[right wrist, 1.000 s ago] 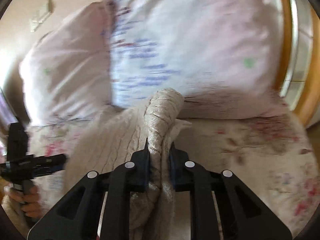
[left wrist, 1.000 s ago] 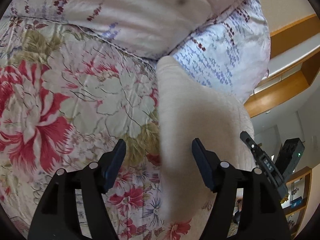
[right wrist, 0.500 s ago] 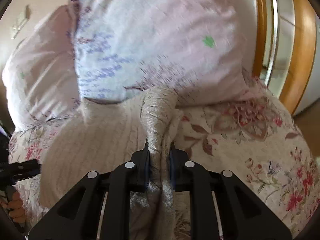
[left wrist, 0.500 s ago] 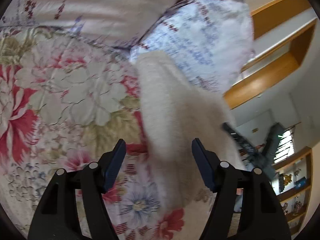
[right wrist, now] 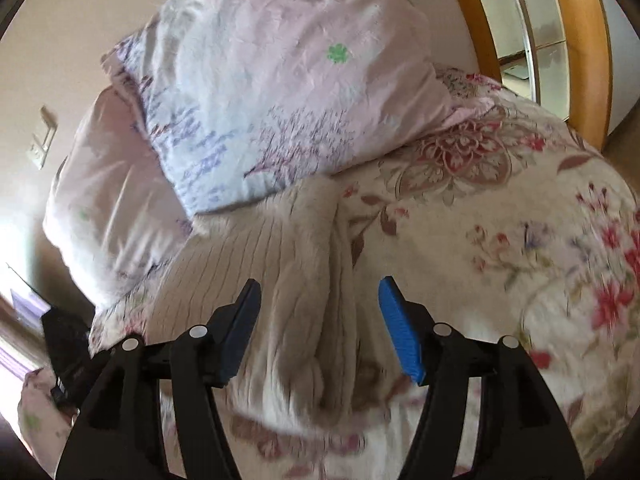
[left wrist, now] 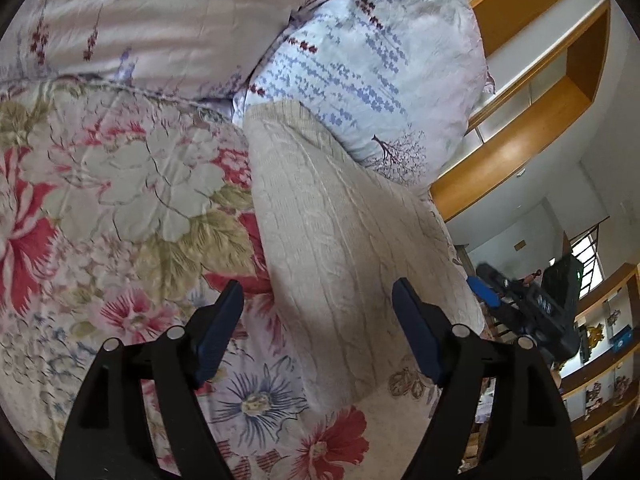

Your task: Fold small clothes

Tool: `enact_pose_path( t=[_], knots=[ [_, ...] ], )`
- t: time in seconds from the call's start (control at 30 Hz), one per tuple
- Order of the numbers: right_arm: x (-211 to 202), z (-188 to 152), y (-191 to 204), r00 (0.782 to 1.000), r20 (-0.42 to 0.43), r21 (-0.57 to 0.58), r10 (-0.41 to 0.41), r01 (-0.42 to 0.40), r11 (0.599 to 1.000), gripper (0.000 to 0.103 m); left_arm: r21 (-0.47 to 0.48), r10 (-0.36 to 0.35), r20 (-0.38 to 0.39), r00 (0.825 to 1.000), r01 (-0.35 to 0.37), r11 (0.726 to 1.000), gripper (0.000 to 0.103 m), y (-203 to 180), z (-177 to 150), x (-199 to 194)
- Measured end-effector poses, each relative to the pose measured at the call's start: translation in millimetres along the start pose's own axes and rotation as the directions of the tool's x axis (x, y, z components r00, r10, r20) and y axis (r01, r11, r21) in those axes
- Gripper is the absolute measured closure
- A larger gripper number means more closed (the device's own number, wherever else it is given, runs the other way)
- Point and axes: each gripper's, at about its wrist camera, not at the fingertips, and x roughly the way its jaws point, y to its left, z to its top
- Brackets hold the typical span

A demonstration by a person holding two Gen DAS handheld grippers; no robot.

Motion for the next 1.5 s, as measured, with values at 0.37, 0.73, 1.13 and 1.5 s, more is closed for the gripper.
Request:
enact_pose_path(
  t=[0.37,0.73,1.13,1.5],
  knots=[
    [22,-32,-6,0.992,-0.11,0.038,0.056,-0.052,0.998,0.075,-0.104,-0.086,-0.088,0.992,0.077,0.992,0.054,9,-6,12],
    [-3,-42,2,1.0,-0.017,-0.042,0.006,-0.007,0.999,0.084,-0.053,-0.053,-0.089,0.995,0.049,0.997,0.082,-3,-22,-1],
    [4,-31,-15,0.995,-0.089,0.076,0.044,-0.037,0.996,0.048,-0.044,-0.05,-0.073,0.996,0.047,0.998,0.059,-2,-28,-9],
    [64,30,-13,0.993,-0.104,0.145,0.051,-0.036,0.989,0.071,-0.104,0.006,-0.039,0.999,-0.01,0.994,0.03,5,3,-4]
  ],
)
